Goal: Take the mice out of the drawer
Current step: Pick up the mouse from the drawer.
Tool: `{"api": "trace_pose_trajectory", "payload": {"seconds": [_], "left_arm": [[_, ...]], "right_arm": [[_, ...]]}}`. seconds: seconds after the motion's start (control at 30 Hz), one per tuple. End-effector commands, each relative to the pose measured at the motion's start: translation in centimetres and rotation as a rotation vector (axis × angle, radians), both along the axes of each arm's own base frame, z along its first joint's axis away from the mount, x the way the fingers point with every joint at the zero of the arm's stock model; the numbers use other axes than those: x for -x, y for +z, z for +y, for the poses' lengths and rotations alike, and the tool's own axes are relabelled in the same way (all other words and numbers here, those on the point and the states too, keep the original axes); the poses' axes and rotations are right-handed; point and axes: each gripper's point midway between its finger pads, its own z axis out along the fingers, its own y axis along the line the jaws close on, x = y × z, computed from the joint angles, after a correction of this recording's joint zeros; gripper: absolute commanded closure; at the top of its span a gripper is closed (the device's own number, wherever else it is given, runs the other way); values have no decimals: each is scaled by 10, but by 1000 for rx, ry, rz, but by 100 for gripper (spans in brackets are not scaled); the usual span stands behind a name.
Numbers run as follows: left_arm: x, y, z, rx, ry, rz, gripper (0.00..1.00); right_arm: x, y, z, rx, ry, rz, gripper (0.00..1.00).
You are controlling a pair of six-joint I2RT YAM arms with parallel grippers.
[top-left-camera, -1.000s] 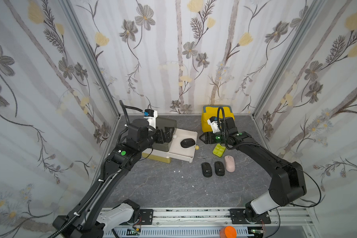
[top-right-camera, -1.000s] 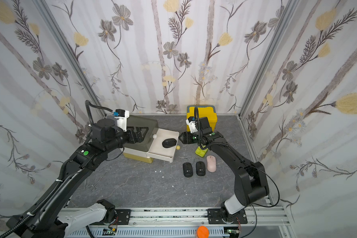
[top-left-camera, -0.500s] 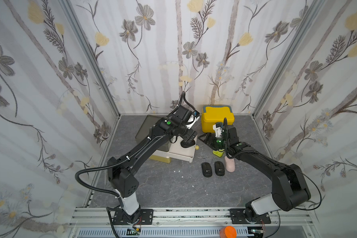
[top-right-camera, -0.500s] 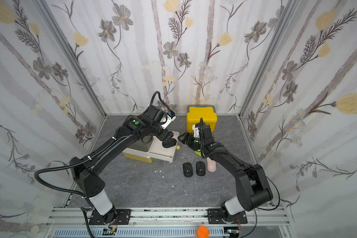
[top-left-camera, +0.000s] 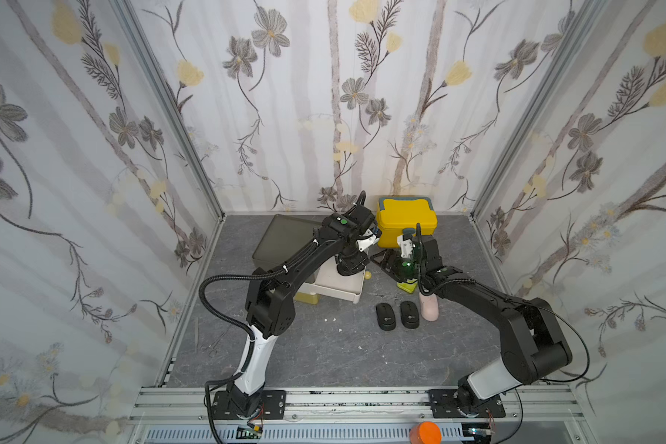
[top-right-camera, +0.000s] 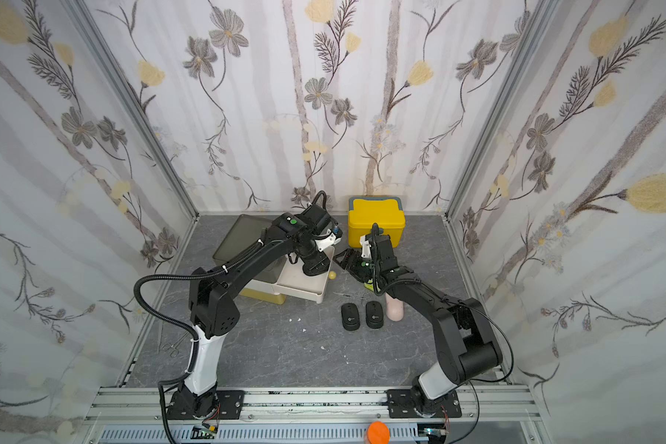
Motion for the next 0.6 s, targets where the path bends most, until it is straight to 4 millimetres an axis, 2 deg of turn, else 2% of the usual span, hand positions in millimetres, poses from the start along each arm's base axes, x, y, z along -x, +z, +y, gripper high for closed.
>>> {"api": "trace_pose_trajectory", "payload": {"seconds": [0.0, 0.27, 0.47, 0.5, 0.57], "left_arm": [[2, -8, 3, -11, -8, 40, 25], [-6, -29, 6, -27, 5, 67, 24], [-2, -42, 2, -31, -11, 108, 24], [-3, -45, 3, -37, -8, 107, 24], [-6, -49, 5, -55, -3, 99, 24]], "right_arm": [[-5, 6, 7, -37, 10, -13, 32], [-6, 8, 8, -48, 10, -24, 35], [-6, 8, 8, -55, 10, -23, 36], [-7, -2, 8, -44, 9, -2, 36], [-7, -7, 8, -43, 9, 6, 36]]}}
